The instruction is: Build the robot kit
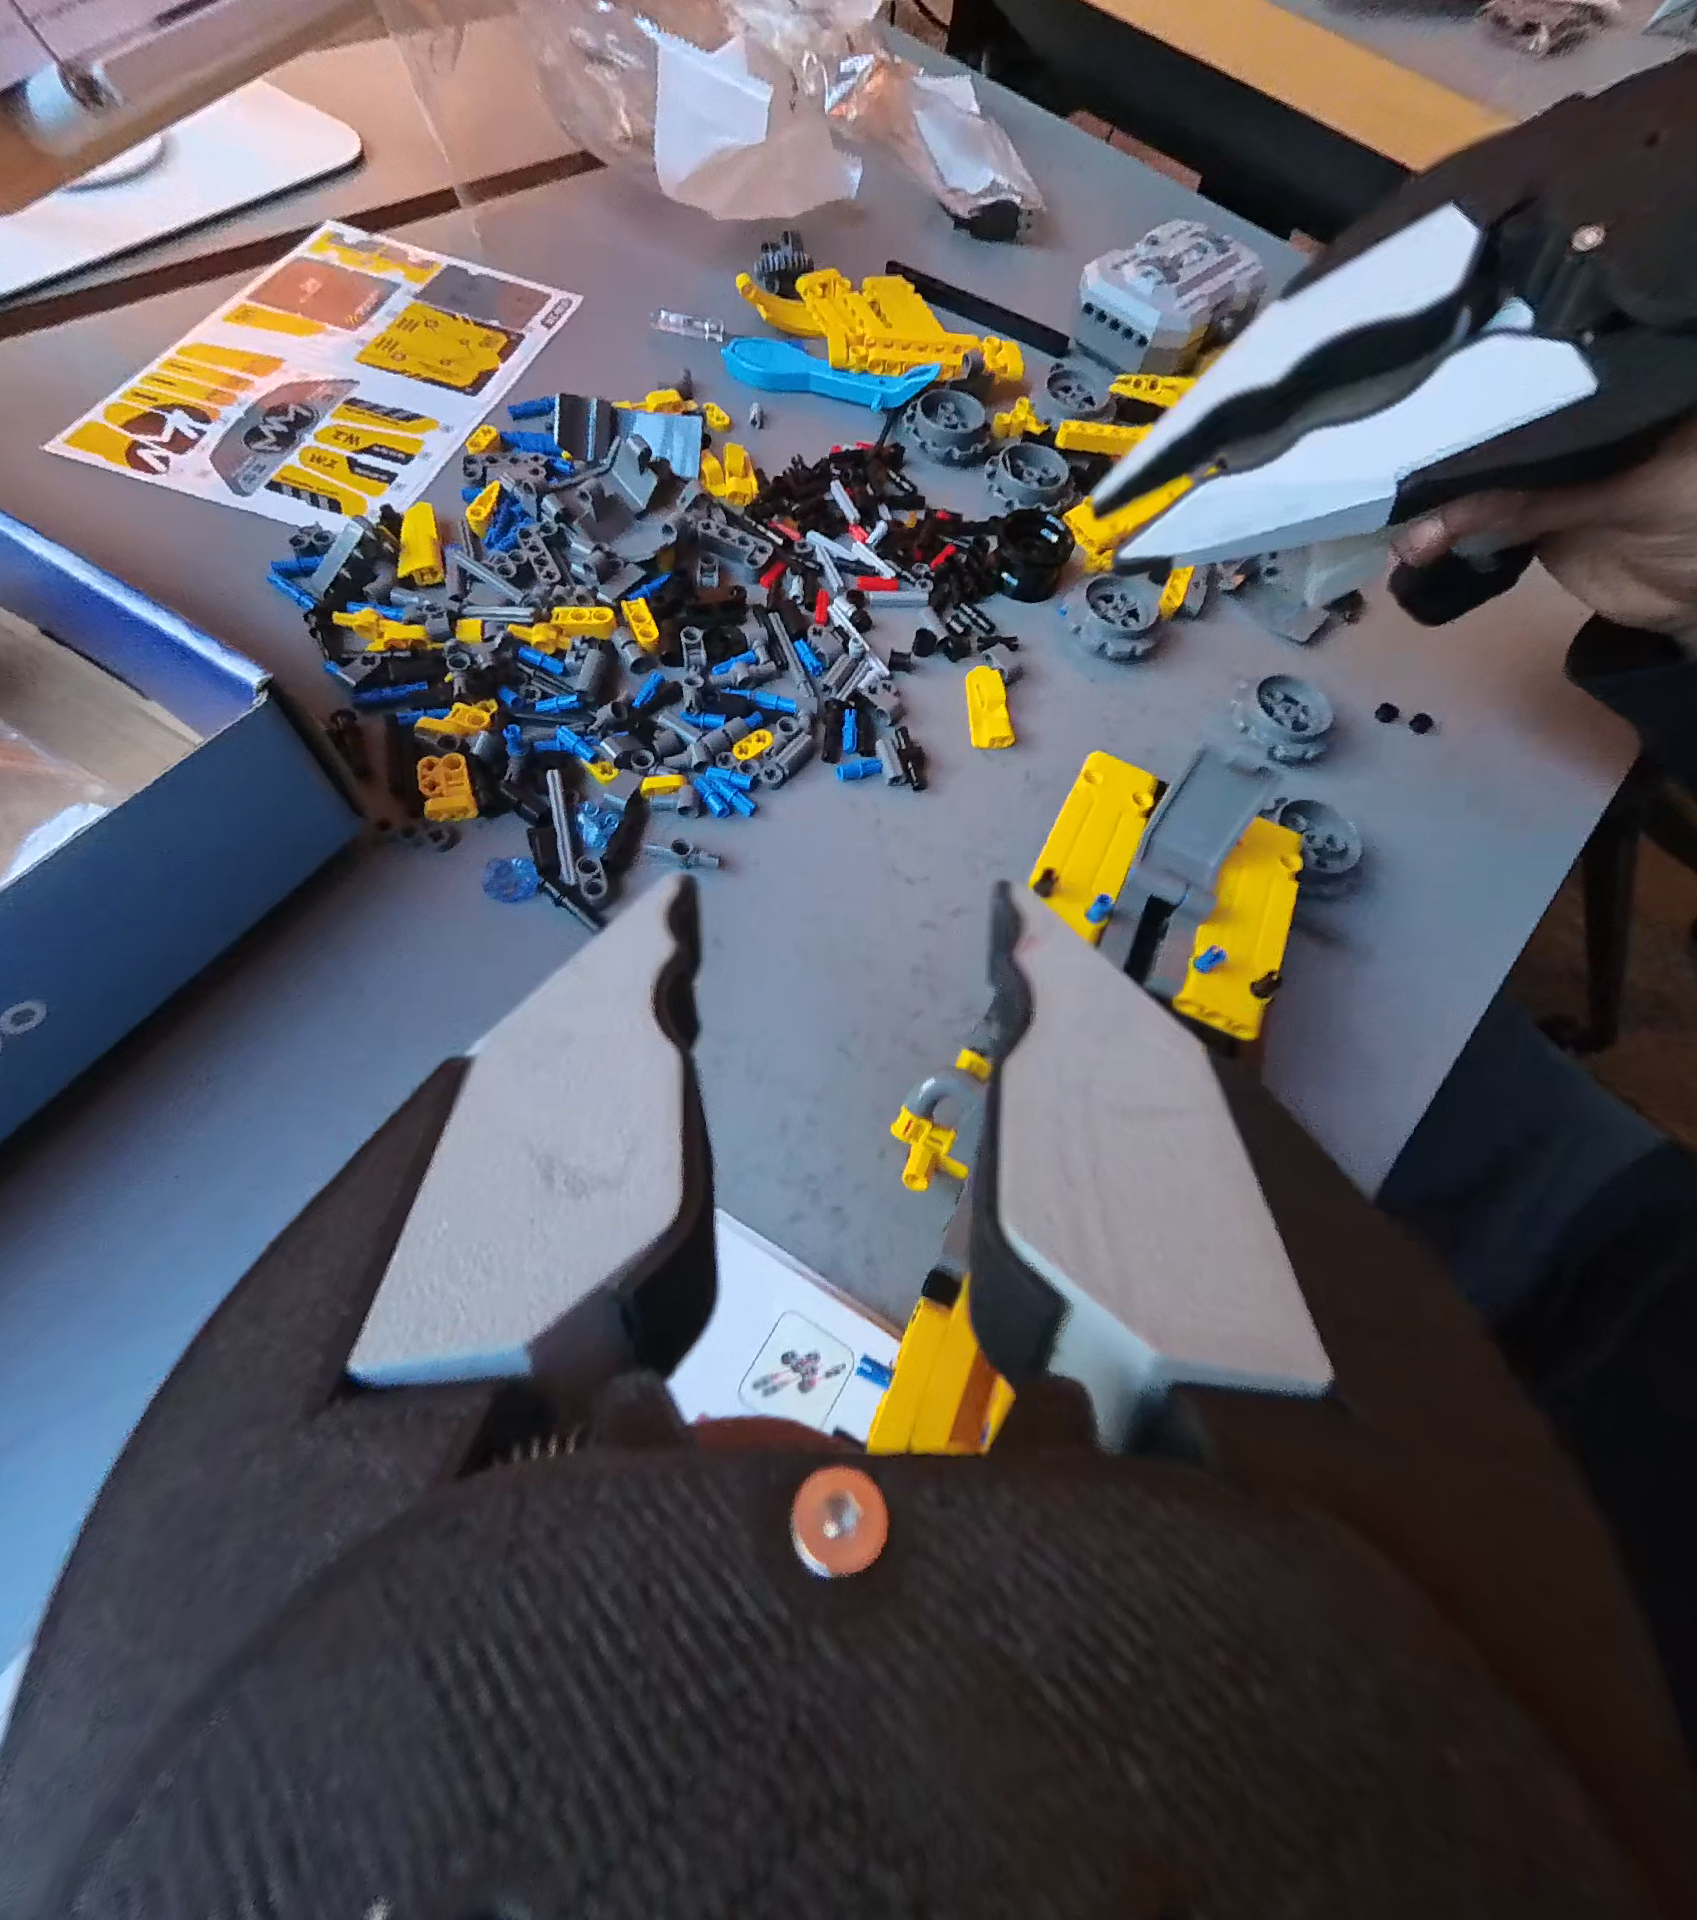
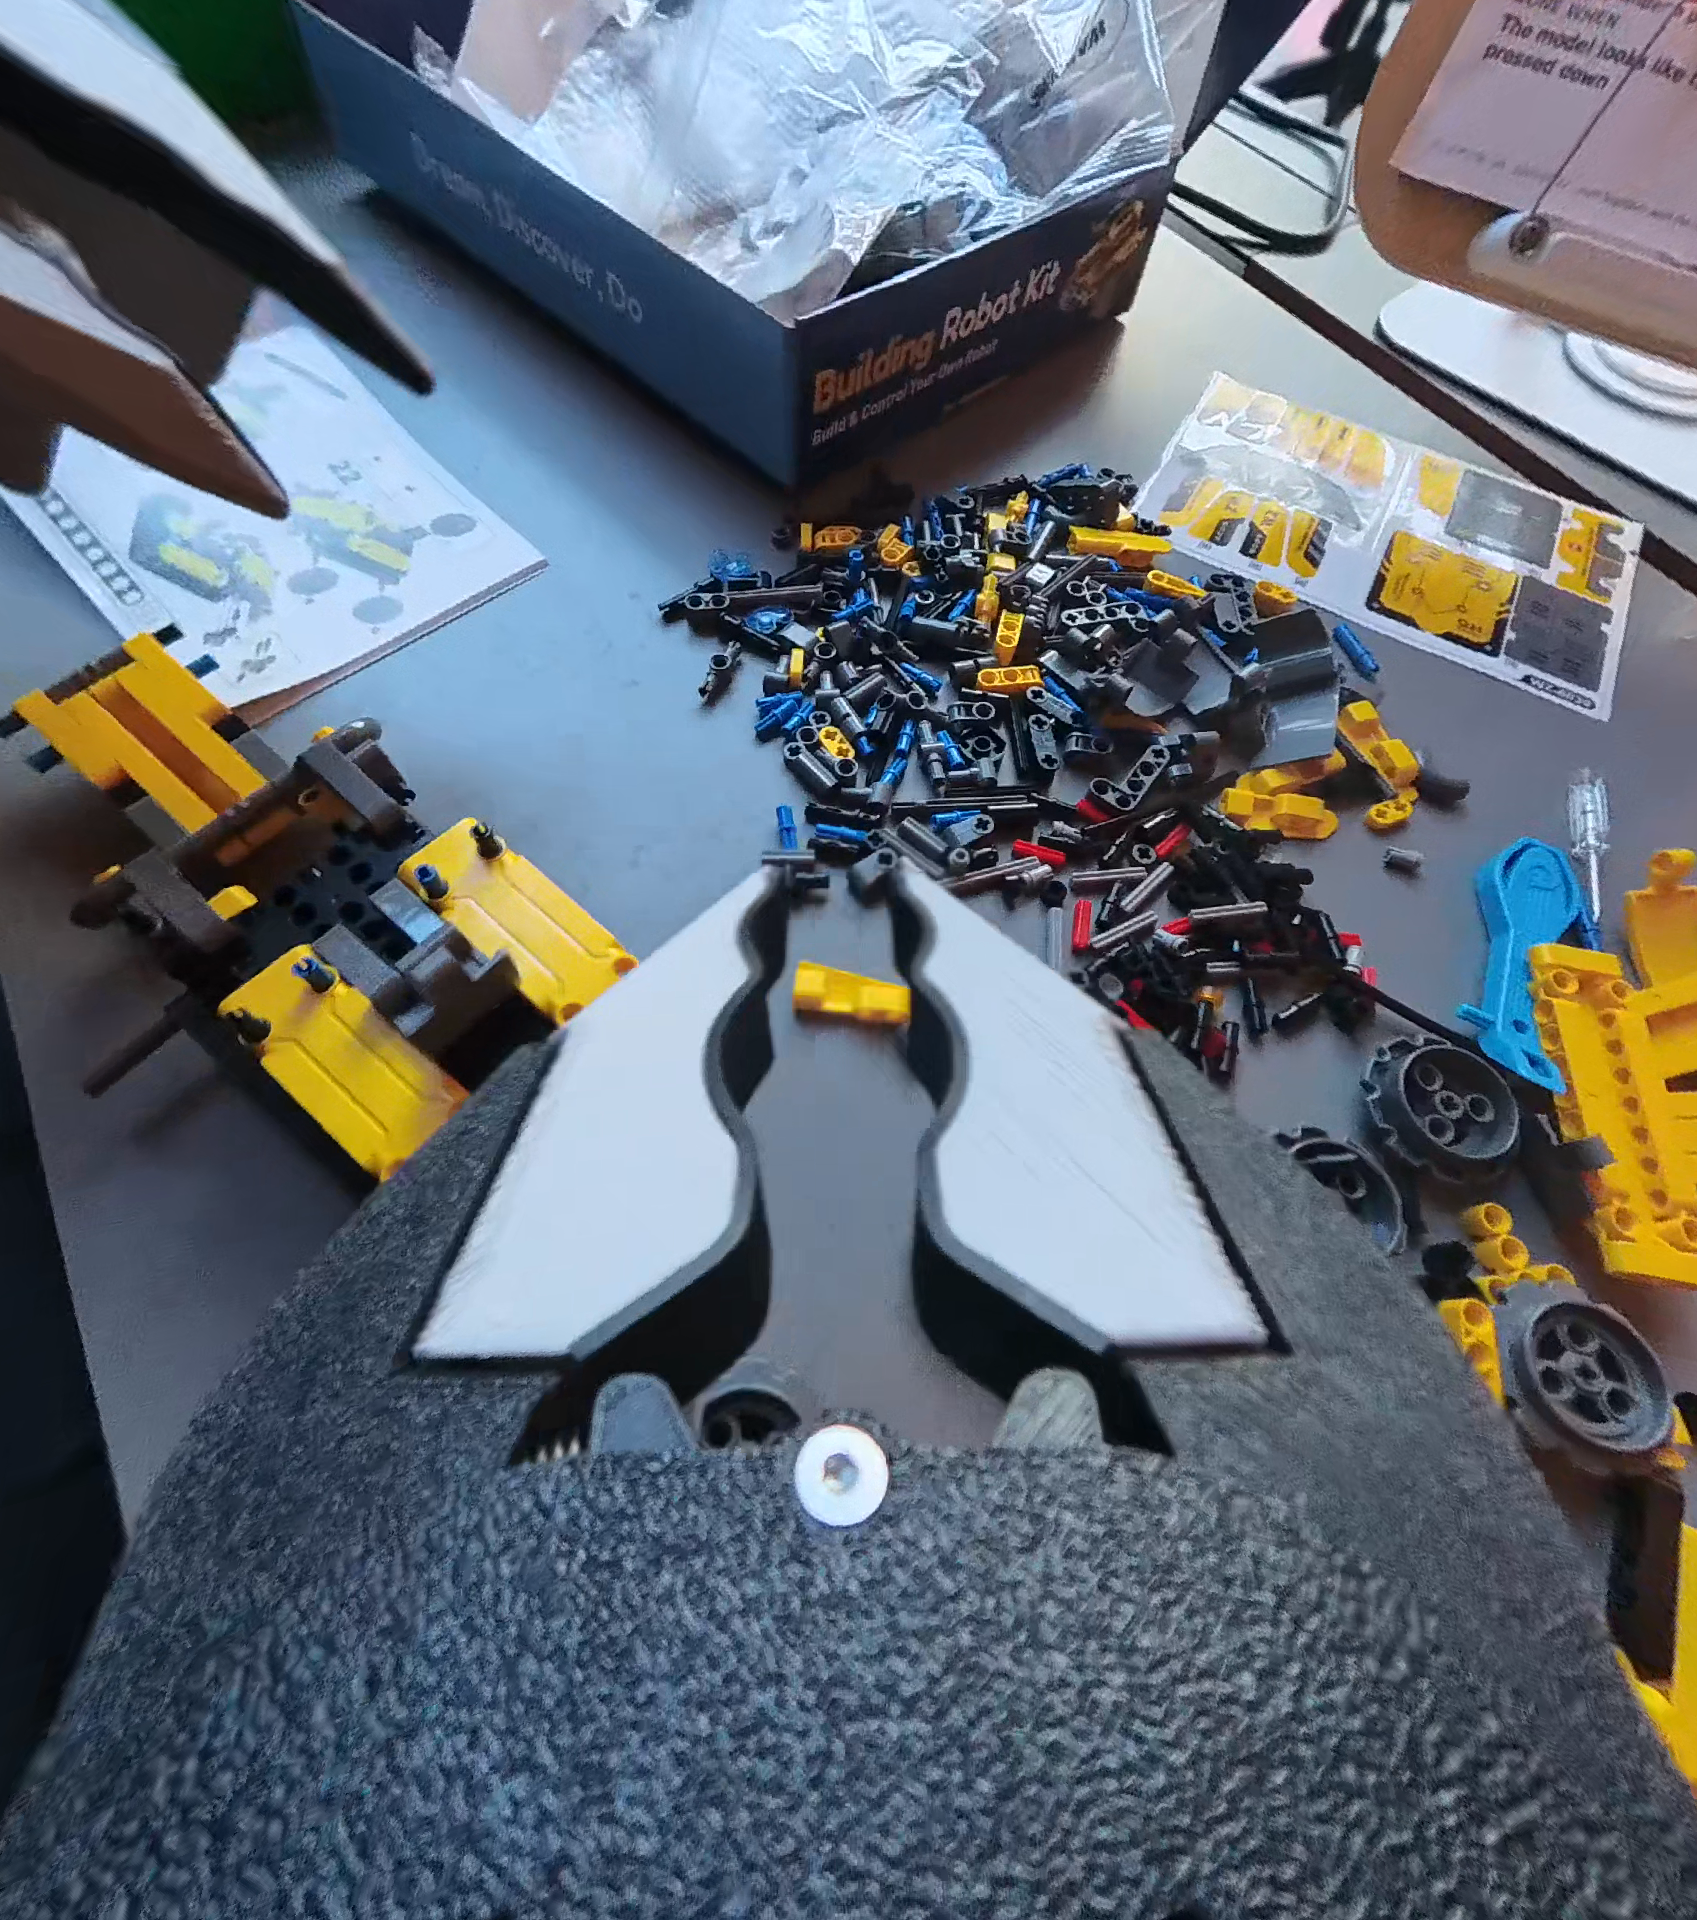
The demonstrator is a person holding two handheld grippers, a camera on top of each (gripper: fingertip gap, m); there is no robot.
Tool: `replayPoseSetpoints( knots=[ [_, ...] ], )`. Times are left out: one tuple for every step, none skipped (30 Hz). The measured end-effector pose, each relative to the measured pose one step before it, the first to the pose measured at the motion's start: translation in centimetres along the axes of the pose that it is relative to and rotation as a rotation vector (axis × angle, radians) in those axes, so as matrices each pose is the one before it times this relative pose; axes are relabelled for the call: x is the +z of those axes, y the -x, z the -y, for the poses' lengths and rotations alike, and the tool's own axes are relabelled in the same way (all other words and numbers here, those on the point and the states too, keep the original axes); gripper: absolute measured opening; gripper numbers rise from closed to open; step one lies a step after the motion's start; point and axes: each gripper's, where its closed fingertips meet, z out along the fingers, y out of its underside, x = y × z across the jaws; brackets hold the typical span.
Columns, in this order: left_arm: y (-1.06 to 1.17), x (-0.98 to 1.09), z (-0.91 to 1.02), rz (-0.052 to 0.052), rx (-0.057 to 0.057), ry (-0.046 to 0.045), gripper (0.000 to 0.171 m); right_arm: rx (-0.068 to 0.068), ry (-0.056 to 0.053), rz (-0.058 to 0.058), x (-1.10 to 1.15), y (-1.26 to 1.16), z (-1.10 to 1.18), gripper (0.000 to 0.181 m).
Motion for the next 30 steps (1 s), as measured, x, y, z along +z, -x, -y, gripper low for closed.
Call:
replayPoseSetpoints(
  knots=[
    [0.136, -0.231, -0.208, 0.0091, 0.0079, 0.00152, 0.041, 0.0091, 0.0051, 0.0058, 0.179, -0.14, 0.042, 0.021],
    [0.182, -0.266, -0.209, 0.0125, 0.0054, 0.00196, 0.029, -0.0013, 0.004, -0.0009, 0.16, -0.236, 0.071, 0.02],
    [0.212, -0.292, -0.227, 0.0128, 0.0035, 0.00379, 0.013, -0.0077, 0.0093, -0.011, 0.166, -0.405, 0.003, 0.016],
    [0.188, -0.298, -0.241, 0.0083, 0.0028, 0.00506, 0.0, -0.0091, 0.0207, -0.0179, 0.21, -0.542, -0.171, 0.005],
    [0.242, -0.219, -0.244, 0.0101, -0.0064, 0.00372, 0.0, -0.0046, 0.0318, -0.0275, 0.297, -0.757, -0.338, 0.0],
    [0.215, -0.143, -0.308, 0.0049, -0.0127, 0.00762, 0.0, 0.0057, 0.0376, -0.035, 0.37, -0.938, -0.417, 0.002],
    [0.225, -0.055, -0.356, 0.0042, -0.0168, 0.00922, 0.0, 0.0131, 0.0368, -0.0285, 0.454, -0.877, -0.396, 0.011],
    [0.185, 0.014, -0.323, 0.0028, -0.0171, 0.00797, 0.001, 0.0131, 0.0397, -0.0144, 0.575, -0.694, -0.432, 0.024],
    [0.151, 0.054, -0.293, 0.0013, -0.0156, 0.00636, 0.01, 0.009, 0.0401, -0.0144, 0.652, -0.729, -0.451, 0.027],
    [0.07, 0.078, -0.258, -0.0017, -0.0133, 0.00782, 0.018, 0.0075, 0.0312, -0.0202, 0.727, -0.773, -0.399, 0.027],
    [0.022, 0.088, -0.209, -0.0021, -0.011, 0.00791, 0.022, 0.0084, 0.0328, -0.002, 0.799, -0.411, -0.484, 0.026],
    [-0.013, 0.095, -0.094, -0.0011, -0.0071, 0.00394, 0.024, 0.0096, 0.0367, 0.0137, 0.786, -0.087, -0.554, 0.024],
    [-0.039, 0.073, 0.024, 0.0011, -0.0005, -0.00064, 0.026, 0.0098, 0.0347, 0.0143, 0.688, 0.011, -0.576, 0.023],
    [0.001, 0.067, 0.069, 0.0057, 0.0055, -0.00327, 0.028, 0.0079, 0.0259, 0.0134, 0.553, 0.107, -0.519, 0.023],
    [0.054, 0.076, 0.048, 0.01, 0.0098, -0.002, 0.03, 0.0064, 0.0052, 0.0189, 0.299, 0.318, -0.273, 0.019],
    [0.154, 0.069, 0.002, 0.0144, 0.0106, -0.00062, 0.032, 0.0013, -0.0084, 0.0198, -0.012, 0.423, -0.073, 0.02],
    [0.297, 0.116, -0.017, 0.0196, 0.004, -0.00108, 0.033, 0.0003, -0.0011, 0.0105, -0.195, 0.349, -0.15, 0.02],
    [0.363, 0.14, 0.002, 0.0197, -0.0053, -0.00243, 0.036, -0.0048, 0.0039, 0.0112, -0.297, 0.45, -0.255, 0.019],
    [0.273, 0.199, 0.03, 0.01, -0.0119, -0.00414, 0.039, -0.0091, -0.0054, 0.0044, -0.402, 0.442, -0.135, 0.019],
    [0.21, 0.24, 0.114, 0.004, -0.0187, -0.00919, 0.042, -0.0131, -0.0124, -0.0027, -0.482, 0.343, -0.03, 0.019],
    [0.29, 0.315, 0.189, 0.0096, -0.0264, -0.0145, 0.043, -0.013, -0.0119, -0.0096, -0.528, 0.165, -0.027, 0.018],
    [0.321, 0.351, 0.157, 0.0124, -0.0277, -0.01202, 0.046, -0.0097, -0.0066, -0.0122, -0.527, -0.03, -0.078, 0.018],
    [0.381, 0.376, 0.071, 0.019, -0.0227, -0.00837, 0.049, -0.0033, -0.0019, -0.0156, -0.496, -0.233, -0.122, 0.018],
    [0.481, 0.381, 0.017, 0.0275, -0.014, -0.00742, 0.05, 0.0029, -0.004, -0.0221, -0.478, -0.49, -0.031, 0.018],
    [0.458, 0.373, -0.04, 0.0282, -0.0036, -0.00507, 0.051, 0.0075, -0.0139, -0.0246, -0.412, -0.637, 0.163, 0.018],
    [0.372, 0.36, -0.1, 0.0243, 0.0007, -0.00066, 0.051, 0.0142, -0.0238, -0.0182, -0.276, -0.639, 0.436, 0.018],
    [0.194, 0.352, -0.143, 0.0143, -0.0007, 0.0053, 0.052, 0.0195, -0.0261, -0.006, -0.099, -0.464, 0.627, 0.018],
    [0.028, 0.326, -0.162, 0.0039, 0.0002, 0.01059, 0.052, 0.0172, -0.0242, 0.005, 0.071, -0.201, 0.753, 0.02],
    [0.022, 0.264, -0.112, 0.0042, 0.002, 0.01005, 0.052, 0.0083, -0.0322, 0.0094, 0.222, 0.026, 0.956, 0.024],
    [0.036, 0.194, 0.019, 0.007, 0.0046, 0.00483, 0.051, -0.0019, -0.0403, 0.0142, 0.374, 0.244, 1.072, 0.025]
  ],
)
